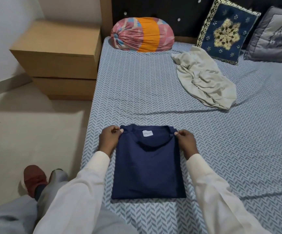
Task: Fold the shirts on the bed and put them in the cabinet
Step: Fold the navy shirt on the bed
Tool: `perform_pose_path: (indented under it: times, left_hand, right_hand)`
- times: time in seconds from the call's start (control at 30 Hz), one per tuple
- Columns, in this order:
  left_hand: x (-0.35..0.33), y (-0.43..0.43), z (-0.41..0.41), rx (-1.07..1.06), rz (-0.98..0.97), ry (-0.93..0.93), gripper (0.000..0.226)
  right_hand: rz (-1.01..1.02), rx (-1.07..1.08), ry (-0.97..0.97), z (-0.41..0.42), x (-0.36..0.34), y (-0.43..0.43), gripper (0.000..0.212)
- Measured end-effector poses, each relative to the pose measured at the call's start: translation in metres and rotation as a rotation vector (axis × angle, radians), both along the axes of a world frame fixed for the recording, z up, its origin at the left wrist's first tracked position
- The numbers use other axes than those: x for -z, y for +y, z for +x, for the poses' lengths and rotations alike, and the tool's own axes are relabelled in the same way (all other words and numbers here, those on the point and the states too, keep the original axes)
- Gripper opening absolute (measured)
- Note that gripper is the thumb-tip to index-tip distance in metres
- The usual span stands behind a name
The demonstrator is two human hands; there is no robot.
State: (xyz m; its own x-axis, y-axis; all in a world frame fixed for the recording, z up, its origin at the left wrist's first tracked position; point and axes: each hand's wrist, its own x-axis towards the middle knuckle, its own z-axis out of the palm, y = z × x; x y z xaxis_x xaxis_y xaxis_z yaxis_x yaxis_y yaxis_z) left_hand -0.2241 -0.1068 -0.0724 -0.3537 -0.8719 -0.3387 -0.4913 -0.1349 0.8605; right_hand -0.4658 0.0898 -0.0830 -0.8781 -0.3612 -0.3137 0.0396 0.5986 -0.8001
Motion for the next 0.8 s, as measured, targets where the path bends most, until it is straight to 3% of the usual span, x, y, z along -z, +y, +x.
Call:
perform_pose_path:
  times: [0.1, 0.37, 0.47, 0.57, 0.63, 0.7, 0.8]
  left_hand:
    - [0.003, -0.007, -0.01, -0.039, 0.03, 0.006, 0.008]
    - [-0.002, -0.007, -0.017, -0.09, -0.038, -0.259, 0.019]
    - [-0.014, 0.009, -0.011, -0.02, -0.057, -0.315, 0.036]
    - [-0.015, 0.035, 0.016, 0.075, -0.062, -0.364, 0.053]
    - [-0.008, 0.051, 0.045, 0.143, 0.031, -0.369, 0.058]
    - [-0.002, 0.068, 0.074, 0.207, 0.219, -0.287, 0.057]
    - [0.001, 0.092, 0.102, 0.367, 0.357, -0.369, 0.041]
  right_hand:
    - [0.007, 0.028, 0.008, -0.008, 0.004, -0.003, 0.014]
    - [0.182, -0.024, 0.038, -0.001, 0.003, -0.012, 0.016]
    - [0.135, -0.072, -0.059, -0.005, -0.002, -0.008, 0.028]
    - [-0.041, -0.091, -0.353, 0.004, -0.02, 0.01, 0.032]
    - [-0.044, -0.141, -0.482, 0.023, -0.03, 0.038, 0.026]
    - [0.059, -0.222, -0.482, 0.048, -0.038, 0.074, 0.027]
    - [0.17, -0.268, -0.462, 0.078, -0.037, 0.123, 0.033]
